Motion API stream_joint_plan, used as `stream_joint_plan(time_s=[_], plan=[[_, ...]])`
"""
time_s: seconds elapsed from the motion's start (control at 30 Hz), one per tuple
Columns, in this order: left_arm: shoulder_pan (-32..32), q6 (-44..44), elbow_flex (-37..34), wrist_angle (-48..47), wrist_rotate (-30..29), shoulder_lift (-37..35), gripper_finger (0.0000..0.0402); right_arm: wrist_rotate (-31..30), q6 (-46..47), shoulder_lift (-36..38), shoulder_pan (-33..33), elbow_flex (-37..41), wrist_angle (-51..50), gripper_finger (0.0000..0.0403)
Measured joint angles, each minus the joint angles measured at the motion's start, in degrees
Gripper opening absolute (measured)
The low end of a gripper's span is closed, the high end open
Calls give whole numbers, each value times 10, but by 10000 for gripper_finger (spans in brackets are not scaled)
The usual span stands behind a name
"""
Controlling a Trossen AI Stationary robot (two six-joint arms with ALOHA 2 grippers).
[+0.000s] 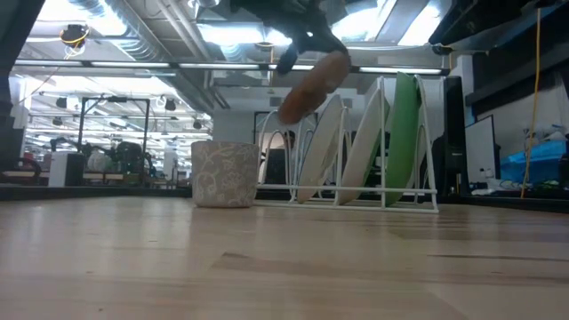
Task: Sort dishes
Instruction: Put the brown plate in the dish rack
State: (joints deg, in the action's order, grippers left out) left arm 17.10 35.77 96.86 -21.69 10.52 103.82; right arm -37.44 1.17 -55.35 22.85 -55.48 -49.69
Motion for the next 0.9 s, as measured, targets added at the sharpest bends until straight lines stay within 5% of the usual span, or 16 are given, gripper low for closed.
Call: stream_joint_plan(time_s=[0.4, 0.9], plan=[[-2, -7, 0, 7, 5, 5, 0, 10, 0, 0, 0, 0, -3, 198], [30, 39, 0, 70, 121, 5, 0, 11, 10, 0, 0, 0, -34, 198]])
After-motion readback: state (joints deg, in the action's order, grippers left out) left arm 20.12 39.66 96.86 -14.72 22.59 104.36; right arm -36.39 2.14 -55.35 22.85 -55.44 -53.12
